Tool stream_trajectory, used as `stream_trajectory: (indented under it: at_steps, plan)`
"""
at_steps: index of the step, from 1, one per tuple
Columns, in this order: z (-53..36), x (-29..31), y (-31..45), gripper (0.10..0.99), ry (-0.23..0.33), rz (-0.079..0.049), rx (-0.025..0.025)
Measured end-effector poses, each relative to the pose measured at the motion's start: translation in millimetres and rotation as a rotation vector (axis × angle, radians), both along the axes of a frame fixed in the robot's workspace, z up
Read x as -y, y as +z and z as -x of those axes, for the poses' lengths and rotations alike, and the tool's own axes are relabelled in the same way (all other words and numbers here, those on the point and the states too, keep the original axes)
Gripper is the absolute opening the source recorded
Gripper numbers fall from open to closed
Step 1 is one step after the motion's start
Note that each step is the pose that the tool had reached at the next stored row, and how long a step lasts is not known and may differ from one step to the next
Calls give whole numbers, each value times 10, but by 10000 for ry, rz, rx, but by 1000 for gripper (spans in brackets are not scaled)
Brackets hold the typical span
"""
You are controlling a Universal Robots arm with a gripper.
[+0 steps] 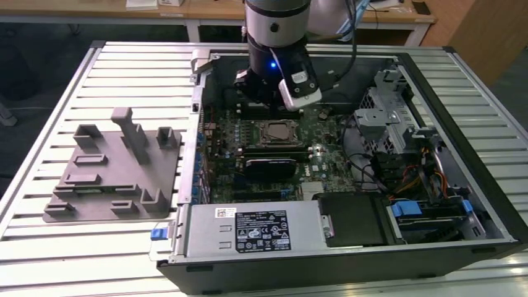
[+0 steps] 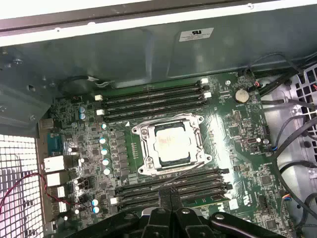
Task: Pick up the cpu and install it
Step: 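Install the second cpu locking lever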
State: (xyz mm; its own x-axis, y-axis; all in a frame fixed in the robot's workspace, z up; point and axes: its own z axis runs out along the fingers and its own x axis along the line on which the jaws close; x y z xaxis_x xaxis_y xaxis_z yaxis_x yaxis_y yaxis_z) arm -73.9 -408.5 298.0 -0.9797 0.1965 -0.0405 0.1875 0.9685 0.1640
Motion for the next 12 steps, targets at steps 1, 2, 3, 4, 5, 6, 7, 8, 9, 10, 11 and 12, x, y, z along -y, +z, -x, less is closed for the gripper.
stream_trajectory:
  at_steps: [1, 2, 3, 4, 5, 6, 7, 8, 9, 10, 11, 12]
  plan:
    - [0, 0, 46, 106, 0, 0, 0]
    - [0, 0, 50, 106, 0, 0, 0]
    - [0, 0, 53, 106, 0, 0, 0]
    - [0, 0, 142, 106, 0, 0, 0]
    - [0, 0, 146, 106, 1, -1, 0]
    - [0, 0, 150, 106, 0, 0, 0]
    - [0, 0, 153, 106, 0, 0, 0]
    - [0, 0, 157, 106, 1, 0, 0]
    - [0, 0, 161, 106, 0, 0, 0]
    - [0, 0, 165, 106, 1, 0, 0]
    - [0, 0, 169, 106, 0, 0, 0]
    - [0, 0, 173, 106, 1, 0, 0]
